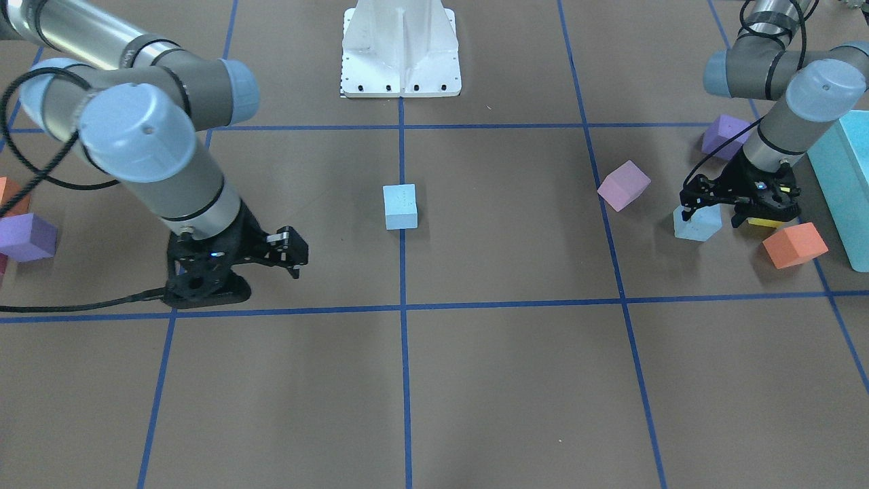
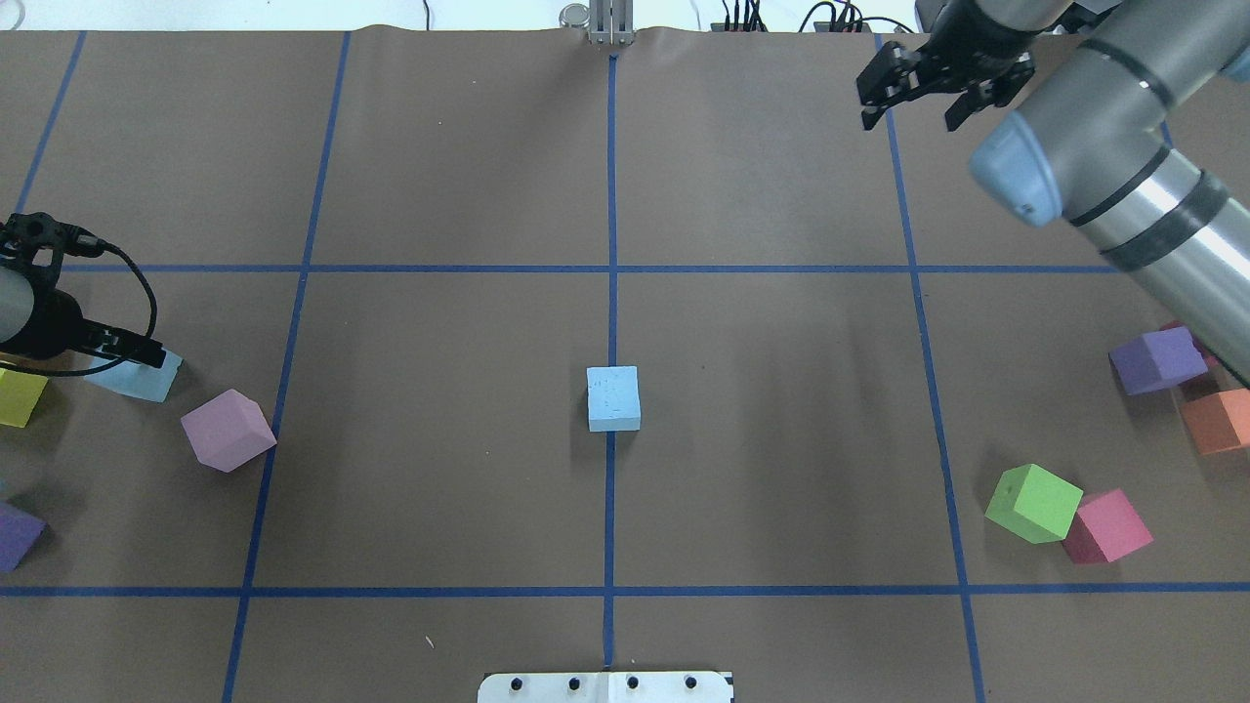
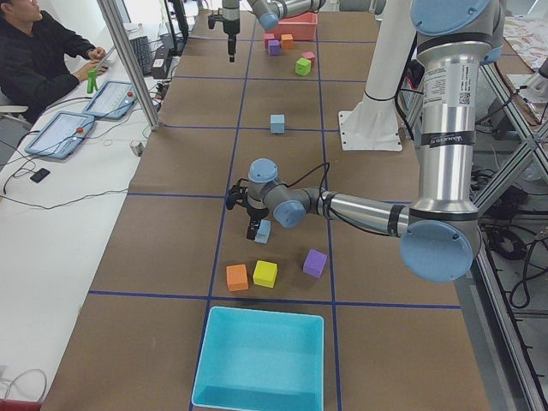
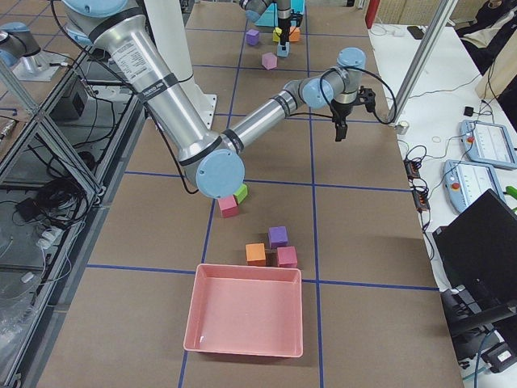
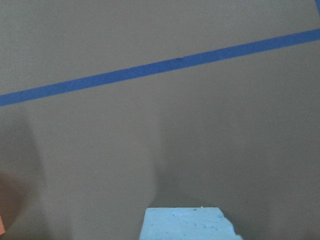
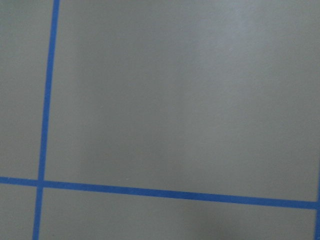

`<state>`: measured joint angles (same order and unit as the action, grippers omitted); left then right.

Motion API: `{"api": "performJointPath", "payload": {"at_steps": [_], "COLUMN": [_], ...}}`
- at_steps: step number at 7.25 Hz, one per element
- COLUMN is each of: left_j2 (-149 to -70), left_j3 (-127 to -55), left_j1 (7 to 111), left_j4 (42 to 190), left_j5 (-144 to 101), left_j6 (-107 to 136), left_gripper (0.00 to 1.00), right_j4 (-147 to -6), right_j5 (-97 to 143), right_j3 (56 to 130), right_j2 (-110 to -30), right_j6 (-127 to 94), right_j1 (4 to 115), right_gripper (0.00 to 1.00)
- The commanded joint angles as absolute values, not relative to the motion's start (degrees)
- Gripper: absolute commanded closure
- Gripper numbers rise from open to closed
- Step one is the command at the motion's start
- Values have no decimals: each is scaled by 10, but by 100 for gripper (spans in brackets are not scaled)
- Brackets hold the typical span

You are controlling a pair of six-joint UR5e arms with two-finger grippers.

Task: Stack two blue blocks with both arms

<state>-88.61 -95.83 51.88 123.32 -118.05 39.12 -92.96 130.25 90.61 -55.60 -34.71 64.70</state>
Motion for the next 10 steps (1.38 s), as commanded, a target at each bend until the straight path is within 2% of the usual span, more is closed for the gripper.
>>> {"api": "performJointPath", "payload": {"at_steps": [1,4,6,8,10], "left_j2": [-901,-904,-907,-912,-936], "left_j3": [-940,-933,-930,-926,-938], "left_j1": [515,515,512,512,514], "left_j4": [1234,1234,1234,1233,1189], "left_j5": [-1180,-1181,-1181,-1185,-1209], "left_j6": [390,391,392,390,383], "left_gripper": [8,25,36,38,40], "right_j4": [-1008,-1020,-1016,-992,-943], "right_j5": [1310,1316,1310,1309,1308], "right_j3": [902,880,830,775,752], "right_j2": [-567,-581,-587,-596,-624], "right_j6": [-188,-109,-27,32,41], "right_j1": [727,791,834,860,882], "right_gripper": [0,0,0,0,0]}}
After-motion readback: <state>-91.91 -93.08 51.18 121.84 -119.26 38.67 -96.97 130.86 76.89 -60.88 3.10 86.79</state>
